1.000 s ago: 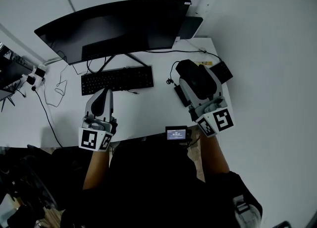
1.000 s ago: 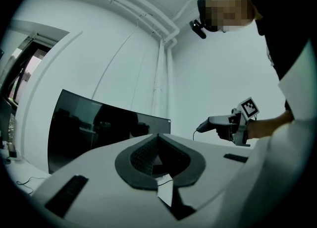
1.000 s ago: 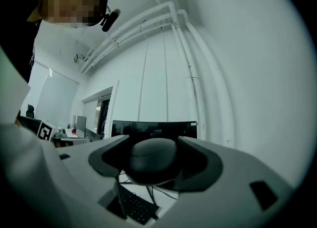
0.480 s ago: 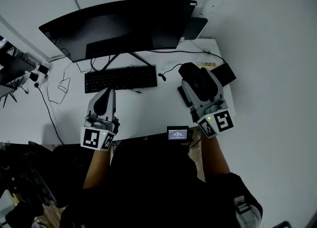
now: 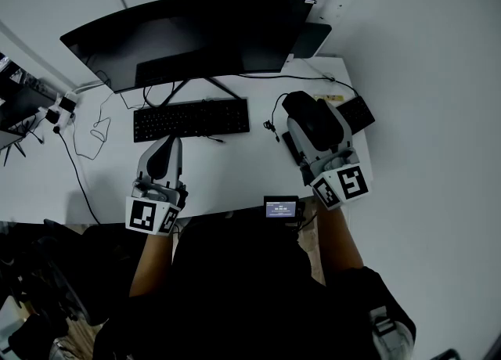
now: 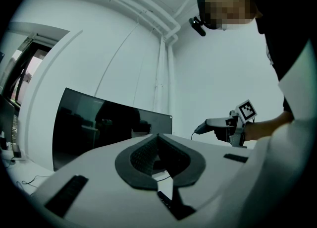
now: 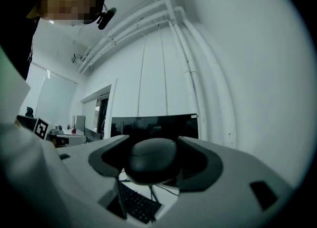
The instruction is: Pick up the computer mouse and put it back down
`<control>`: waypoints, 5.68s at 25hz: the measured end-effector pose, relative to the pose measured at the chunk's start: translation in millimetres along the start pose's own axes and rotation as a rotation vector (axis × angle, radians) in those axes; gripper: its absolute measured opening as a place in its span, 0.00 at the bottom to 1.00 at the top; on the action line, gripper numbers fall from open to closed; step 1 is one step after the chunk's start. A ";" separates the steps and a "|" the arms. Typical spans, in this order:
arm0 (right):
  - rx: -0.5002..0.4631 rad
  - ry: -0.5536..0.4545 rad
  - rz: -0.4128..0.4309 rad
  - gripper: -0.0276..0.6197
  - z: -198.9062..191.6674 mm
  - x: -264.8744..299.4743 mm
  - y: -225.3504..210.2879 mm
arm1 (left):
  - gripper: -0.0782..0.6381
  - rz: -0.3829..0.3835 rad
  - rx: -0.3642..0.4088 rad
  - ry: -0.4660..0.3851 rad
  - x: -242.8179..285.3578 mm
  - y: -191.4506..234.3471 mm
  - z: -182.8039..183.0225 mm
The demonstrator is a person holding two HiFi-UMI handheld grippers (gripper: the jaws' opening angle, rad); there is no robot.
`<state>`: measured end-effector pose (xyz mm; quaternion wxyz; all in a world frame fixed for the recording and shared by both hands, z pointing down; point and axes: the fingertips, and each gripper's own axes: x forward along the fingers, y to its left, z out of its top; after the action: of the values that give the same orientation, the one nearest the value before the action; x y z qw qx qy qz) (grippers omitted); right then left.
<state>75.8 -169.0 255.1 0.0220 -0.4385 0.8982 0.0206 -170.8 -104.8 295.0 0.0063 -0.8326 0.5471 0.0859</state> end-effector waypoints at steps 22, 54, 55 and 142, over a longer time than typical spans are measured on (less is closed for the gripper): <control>0.002 0.005 -0.052 0.51 -30.1 37.2 -29.1 | 0.10 0.010 -0.044 0.047 3.4 6.9 -21.3; 0.170 0.419 -0.067 0.51 -241.9 -9.1 -15.3 | 0.10 -0.081 -0.106 0.171 26.8 -5.5 -76.2; 0.173 0.434 -0.063 0.51 -249.5 -11.0 -14.5 | 0.10 -0.088 -0.108 0.176 28.2 -7.4 -79.1; 0.081 -0.017 0.101 0.05 -59.2 -40.2 30.3 | 0.10 0.063 -0.001 0.108 -29.8 -40.1 -33.9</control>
<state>75.3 -122.1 317.0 0.0463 -0.3914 0.9190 -0.0112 -141.1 -65.2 329.5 -0.0262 -0.8185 0.5724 0.0411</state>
